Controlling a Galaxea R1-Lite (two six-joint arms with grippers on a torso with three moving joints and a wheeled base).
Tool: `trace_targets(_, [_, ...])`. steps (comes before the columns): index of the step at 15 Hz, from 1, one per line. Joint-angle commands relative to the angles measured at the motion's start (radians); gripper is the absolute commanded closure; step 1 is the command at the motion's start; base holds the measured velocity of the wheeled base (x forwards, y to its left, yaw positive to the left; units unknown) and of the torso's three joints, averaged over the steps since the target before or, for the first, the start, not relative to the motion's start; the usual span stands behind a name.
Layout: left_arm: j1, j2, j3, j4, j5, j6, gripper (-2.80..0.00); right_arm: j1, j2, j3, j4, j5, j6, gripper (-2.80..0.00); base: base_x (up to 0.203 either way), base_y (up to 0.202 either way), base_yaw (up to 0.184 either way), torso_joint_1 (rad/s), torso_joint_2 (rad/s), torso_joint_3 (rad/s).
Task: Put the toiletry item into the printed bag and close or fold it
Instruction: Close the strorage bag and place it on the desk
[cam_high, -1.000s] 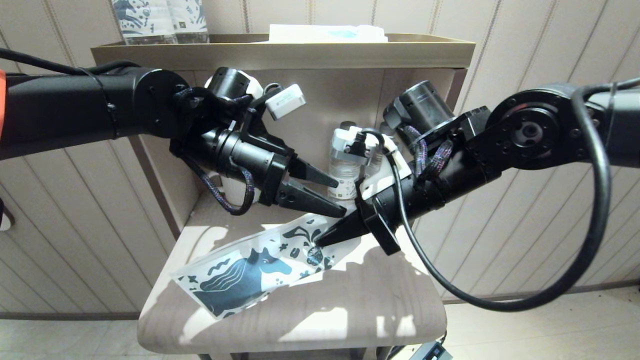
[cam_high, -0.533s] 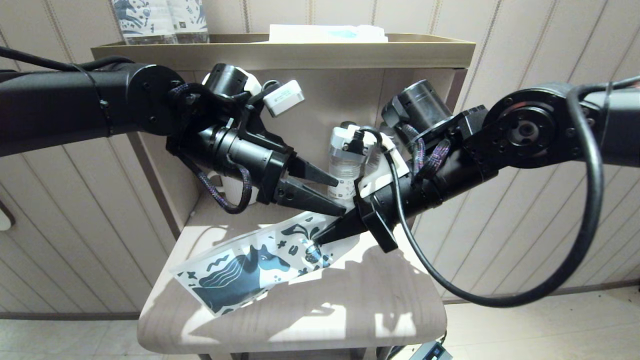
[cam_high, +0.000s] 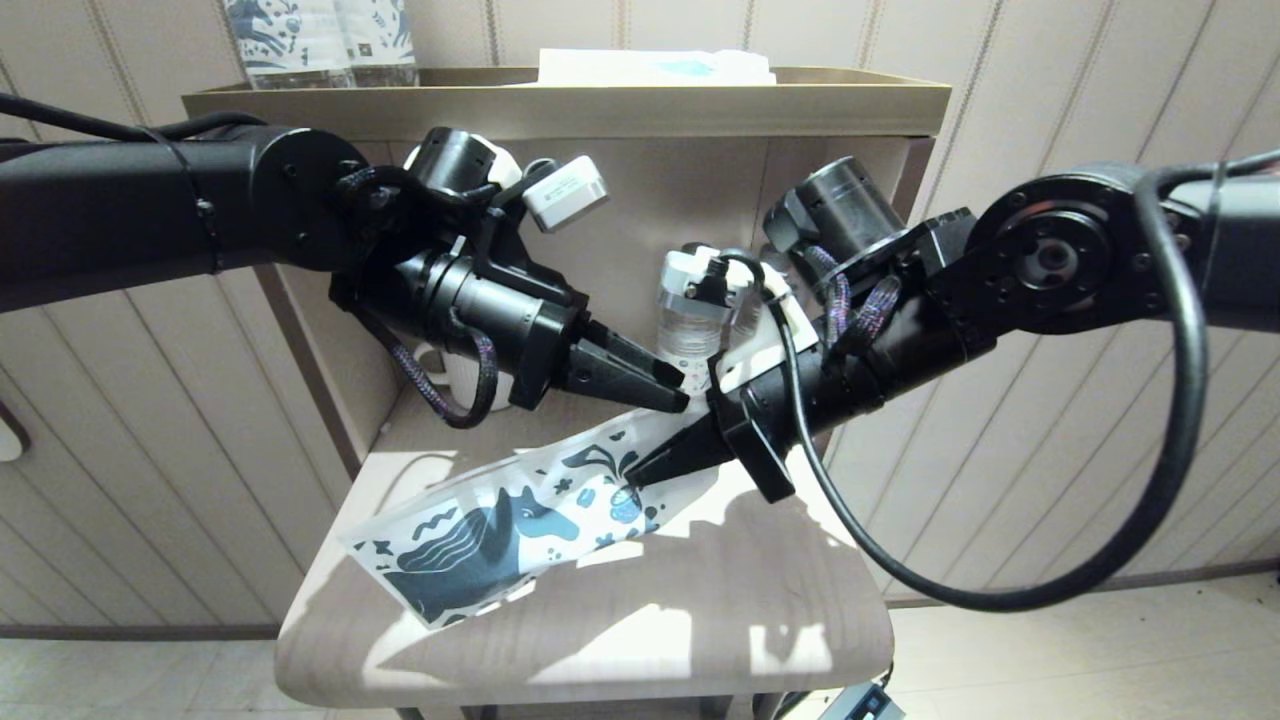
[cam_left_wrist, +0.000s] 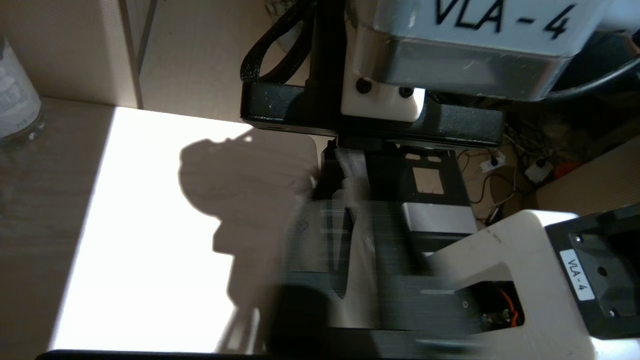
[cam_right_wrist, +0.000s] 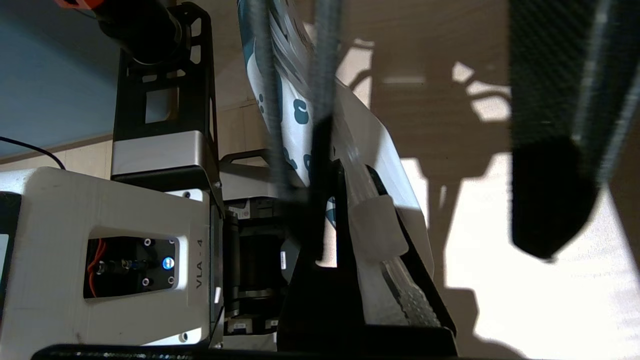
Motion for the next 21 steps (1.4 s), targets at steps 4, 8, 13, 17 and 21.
trace_targets(4, [0.000, 0.007, 0.006, 0.014, -0.007, 0.006, 0.00, -0.001, 0.018, -0.020, 0.003, 0.003, 0.009, 0.00, 0.000, 0.000, 0.000, 0.000, 0.00, 0.000])
trace_targets(8, [0.002, -0.004, 0.008, 0.047, -0.005, 0.010, 0.00, -0.009, 0.019, -0.020, 0.002, 0.003, 0.010, 0.00, 0.000, 0.000, 0.000, 0.000, 0.00, 0.000])
trace_targets(13, [0.026, -0.024, 0.020, 0.066, -0.002, 0.015, 0.00, -0.012, 0.010, -0.013, 0.002, 0.001, 0.009, 0.00, 0.000, 0.000, 0.000, 0.000, 0.00, 0.000])
trace_targets(17, [0.032, -0.030, 0.046, 0.069, 0.001, 0.045, 0.00, -0.012, 0.008, -0.006, 0.002, 0.000, 0.009, 0.00, 0.000, 0.000, 0.000, 0.000, 0.00, 0.000])
trace_targets(21, [0.032, -0.030, 0.036, 0.071, 0.005, 0.035, 0.00, -0.014, 0.008, -0.006, 0.002, -0.002, 0.009, 0.00, 0.000, 0.000, 0.000, 0.000, 0.00, 0.000])
